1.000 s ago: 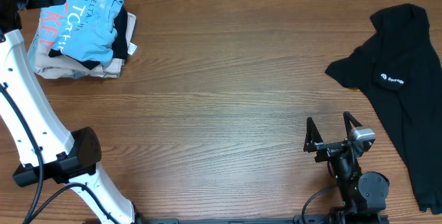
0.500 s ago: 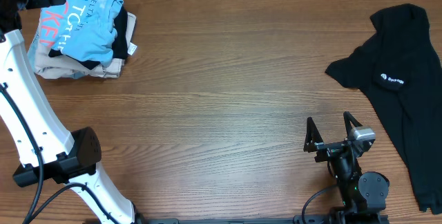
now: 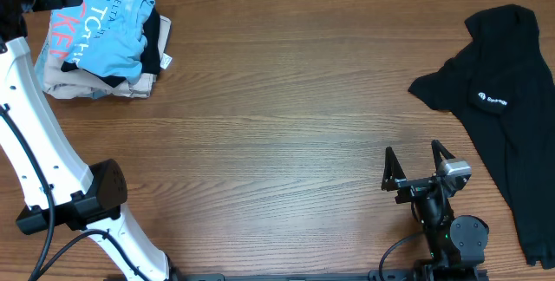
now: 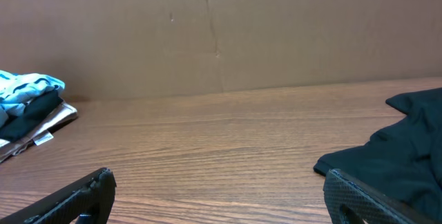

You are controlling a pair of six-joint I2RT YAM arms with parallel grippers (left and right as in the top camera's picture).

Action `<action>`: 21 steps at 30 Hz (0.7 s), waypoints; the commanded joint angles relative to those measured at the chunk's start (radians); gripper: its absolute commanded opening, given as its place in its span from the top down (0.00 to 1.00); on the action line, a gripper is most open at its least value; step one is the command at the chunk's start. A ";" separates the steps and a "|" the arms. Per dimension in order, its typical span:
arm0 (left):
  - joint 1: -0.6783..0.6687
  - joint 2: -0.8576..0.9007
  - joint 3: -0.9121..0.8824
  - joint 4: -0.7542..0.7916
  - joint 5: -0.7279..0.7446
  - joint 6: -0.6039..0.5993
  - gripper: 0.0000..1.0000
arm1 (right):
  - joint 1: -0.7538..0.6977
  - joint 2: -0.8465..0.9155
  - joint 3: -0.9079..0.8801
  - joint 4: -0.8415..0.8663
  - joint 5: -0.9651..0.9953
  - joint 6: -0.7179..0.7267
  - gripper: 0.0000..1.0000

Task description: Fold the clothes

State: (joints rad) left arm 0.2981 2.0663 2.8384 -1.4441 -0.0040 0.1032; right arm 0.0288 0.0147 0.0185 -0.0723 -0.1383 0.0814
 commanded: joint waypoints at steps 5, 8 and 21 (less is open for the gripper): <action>-0.009 -0.012 -0.001 0.003 -0.005 -0.006 0.00 | 0.010 -0.012 -0.011 0.003 0.010 -0.003 0.00; -0.051 -0.066 -0.056 0.004 -0.006 -0.006 0.00 | 0.010 -0.012 -0.011 0.003 0.011 -0.003 0.00; -0.330 -0.642 -0.955 0.003 -0.004 -0.006 0.00 | 0.010 -0.012 -0.011 0.003 0.011 -0.003 0.00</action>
State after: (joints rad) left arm -0.0223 1.5723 2.0918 -1.4292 -0.0036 0.1032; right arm 0.0292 0.0139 0.0185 -0.0727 -0.1379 0.0811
